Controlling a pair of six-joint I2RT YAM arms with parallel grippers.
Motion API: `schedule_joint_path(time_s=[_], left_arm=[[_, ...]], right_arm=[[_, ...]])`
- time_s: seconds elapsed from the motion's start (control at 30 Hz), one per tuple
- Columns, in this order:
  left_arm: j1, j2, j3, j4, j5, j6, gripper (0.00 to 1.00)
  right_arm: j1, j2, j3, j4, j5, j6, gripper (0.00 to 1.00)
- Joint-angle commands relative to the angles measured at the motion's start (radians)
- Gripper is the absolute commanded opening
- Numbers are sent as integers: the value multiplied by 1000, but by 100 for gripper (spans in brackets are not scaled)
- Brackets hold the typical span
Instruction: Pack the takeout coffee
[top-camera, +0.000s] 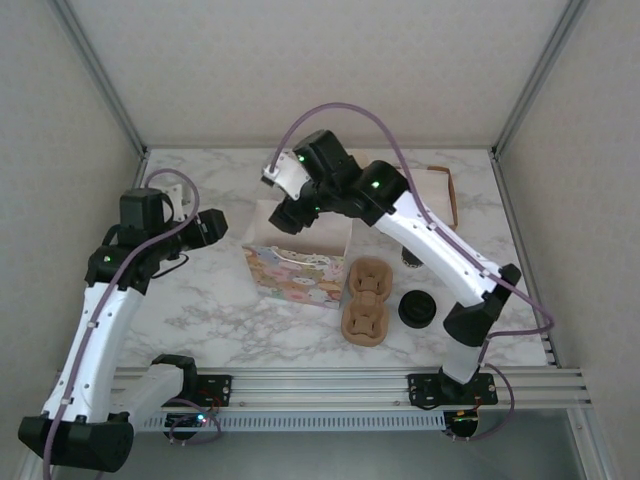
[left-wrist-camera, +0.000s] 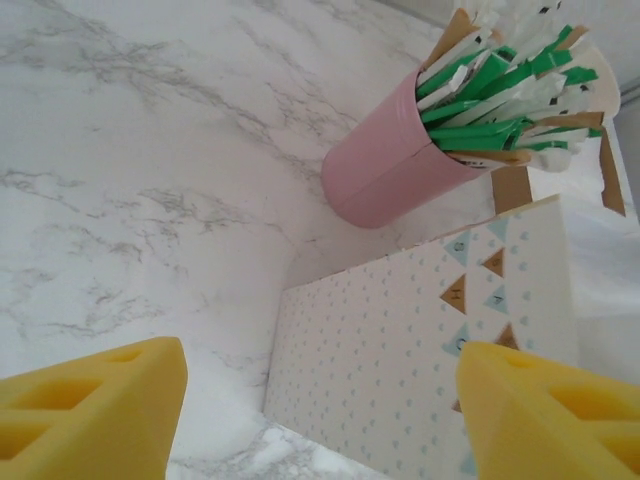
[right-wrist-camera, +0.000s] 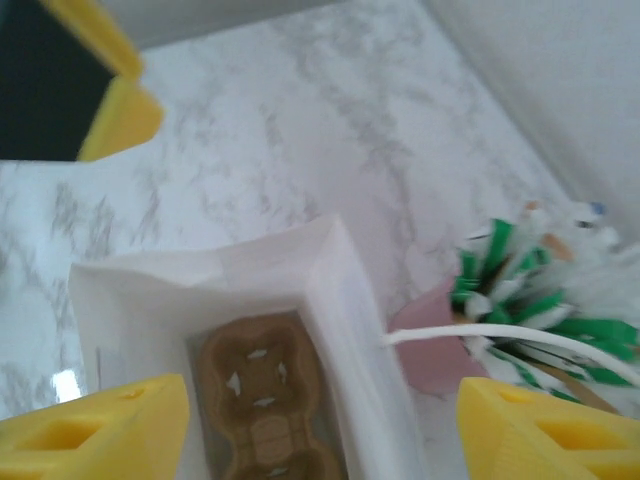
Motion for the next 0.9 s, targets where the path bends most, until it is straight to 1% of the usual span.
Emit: schedule_joint_path(time_s=[0.0,0.07,0.13,0.2,0.23,0.3,0.37,0.47,0.6,0.7,0.8,0.87], left_arm=[[-18,-16,65,-108,-26,-126,68],[-45,-11,86,-139,-41,-158,68],[-84,-11,98,-152,-54,-181,68],[-137,-5,109,-164,-82,-207,69],[-160,0,114,-167,-89,-215,69],[-204,14,126,-178,-109,-233,70],[-243,25,138,-198,-154,-253,70],[-280,30,135,-207,-204,-304,71],[-348,40,106,-174,-211,-332,72],[-383,77,117,-171,-226,-324,73],[-387,98,112,-165,-262,-318,73],[-387,106,97,-152,-288,-312,73]], right_arm=[[7,-98,37,43,209,153,83],[-1,-152,-10,51,323,195,87],[-23,-227,-107,81,432,233,90],[-63,-306,-219,114,493,294,95],[-91,-341,-269,125,497,328,95],[-170,-414,-369,128,489,426,99],[-277,-476,-463,125,440,515,99],[-384,-521,-587,107,418,589,99],[-504,-509,-677,47,383,685,99],[-573,-473,-703,-14,379,773,99],[-628,-445,-738,-42,336,856,99],[-651,-437,-778,-28,305,903,99]])
